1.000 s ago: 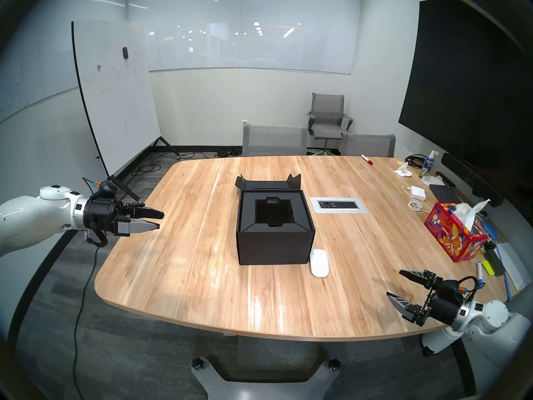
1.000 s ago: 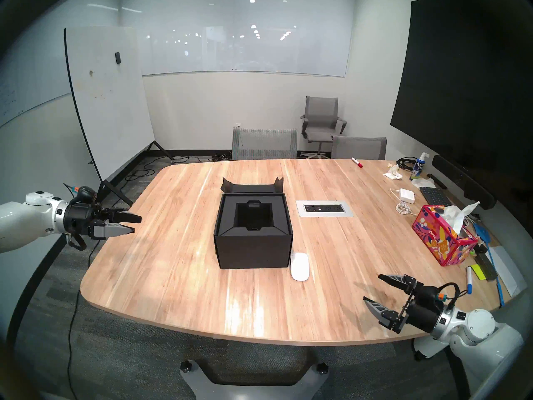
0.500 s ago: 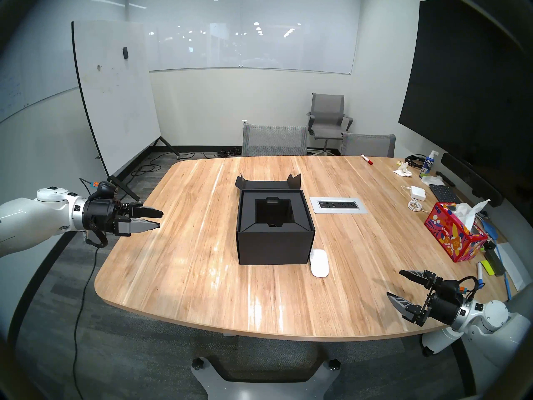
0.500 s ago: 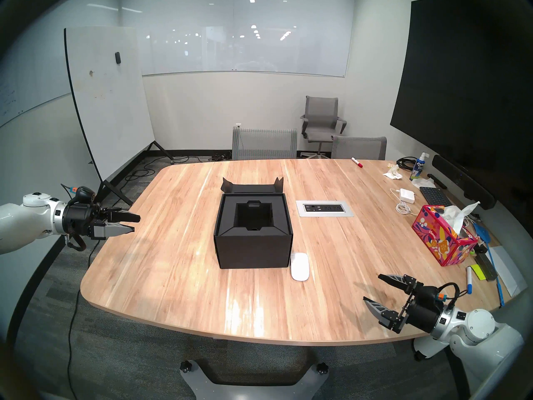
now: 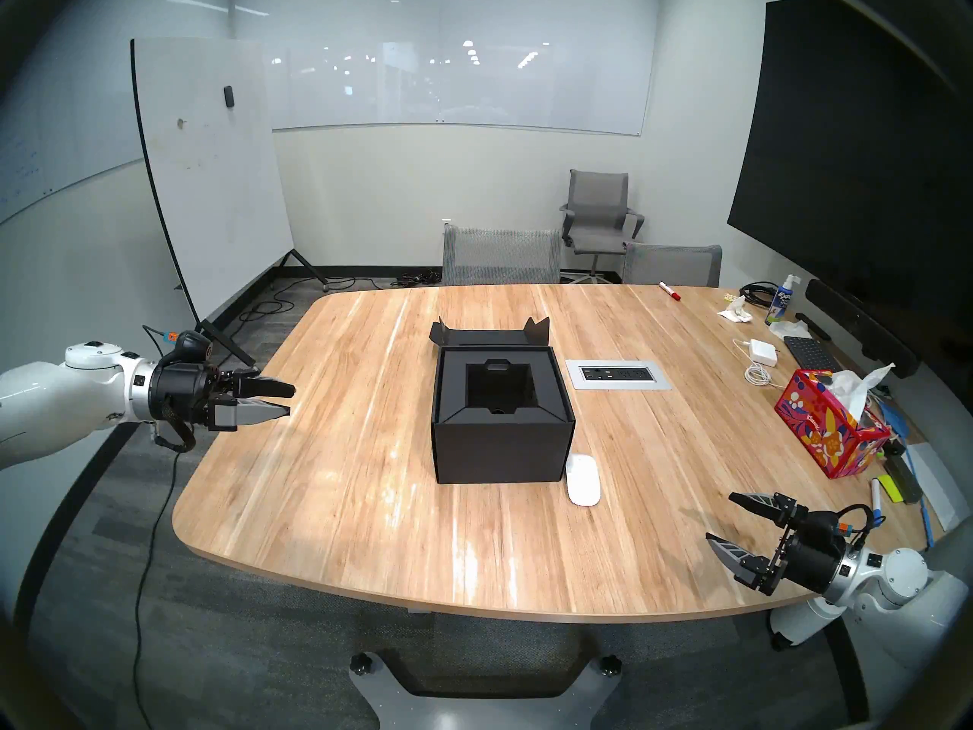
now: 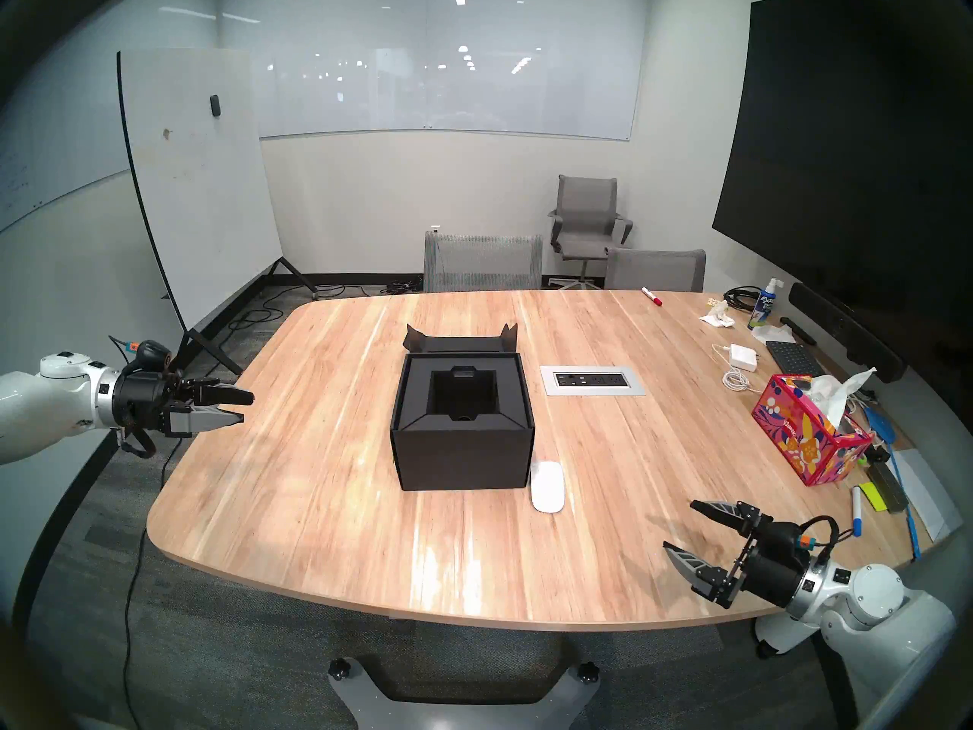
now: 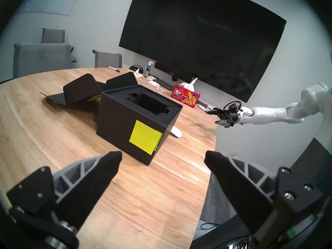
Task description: Open the box and place the mouse inside
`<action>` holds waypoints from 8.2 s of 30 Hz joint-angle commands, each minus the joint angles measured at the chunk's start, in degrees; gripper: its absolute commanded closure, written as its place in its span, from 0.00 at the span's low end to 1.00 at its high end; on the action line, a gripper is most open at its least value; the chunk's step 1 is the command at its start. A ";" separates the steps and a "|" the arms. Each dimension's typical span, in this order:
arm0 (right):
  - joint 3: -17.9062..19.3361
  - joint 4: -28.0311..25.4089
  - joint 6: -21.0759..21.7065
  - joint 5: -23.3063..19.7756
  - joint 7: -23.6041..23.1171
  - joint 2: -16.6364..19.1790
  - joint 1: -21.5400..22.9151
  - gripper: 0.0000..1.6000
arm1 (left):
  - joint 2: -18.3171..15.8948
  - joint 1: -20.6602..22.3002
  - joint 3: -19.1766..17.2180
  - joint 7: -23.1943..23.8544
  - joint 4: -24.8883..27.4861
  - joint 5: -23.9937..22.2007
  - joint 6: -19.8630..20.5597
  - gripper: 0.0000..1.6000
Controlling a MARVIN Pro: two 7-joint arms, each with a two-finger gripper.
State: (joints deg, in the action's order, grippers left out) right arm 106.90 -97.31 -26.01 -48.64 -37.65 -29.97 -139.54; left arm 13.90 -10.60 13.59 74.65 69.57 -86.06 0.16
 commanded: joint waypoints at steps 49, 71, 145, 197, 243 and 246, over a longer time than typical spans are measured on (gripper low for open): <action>0.28 -0.17 -0.02 -0.11 -0.01 0.00 -0.01 0.00 | -0.27 0.39 -0.35 -0.03 0.13 -1.49 -1.89 0.00; 0.28 -0.17 -0.02 -0.11 -0.01 0.00 -0.01 0.00 | -0.27 0.41 -0.33 -0.03 0.14 -1.49 -1.90 0.00; -19.20 1.86 5.99 -2.81 -4.16 4.27 26.59 0.00 | -0.26 0.43 -0.25 -0.01 0.11 -1.39 -2.03 0.00; -28.99 21.22 10.63 5.78 -27.24 -16.27 54.87 0.00 | -0.26 0.47 -0.22 -0.02 0.12 -1.47 -2.01 0.00; -32.04 23.17 16.48 8.61 -34.95 -14.40 59.10 1.00 | -0.27 0.47 -0.25 -0.03 0.14 -1.51 -1.92 0.00; -32.01 23.51 16.98 9.02 -34.64 -14.51 59.51 1.00 | -0.27 0.47 -0.25 -0.03 0.14 -1.51 -1.92 0.00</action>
State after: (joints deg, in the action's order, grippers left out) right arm 74.49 -73.52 -9.68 -39.72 -72.77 -44.69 -81.63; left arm 13.50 -10.78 13.97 74.63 69.56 -87.08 -1.86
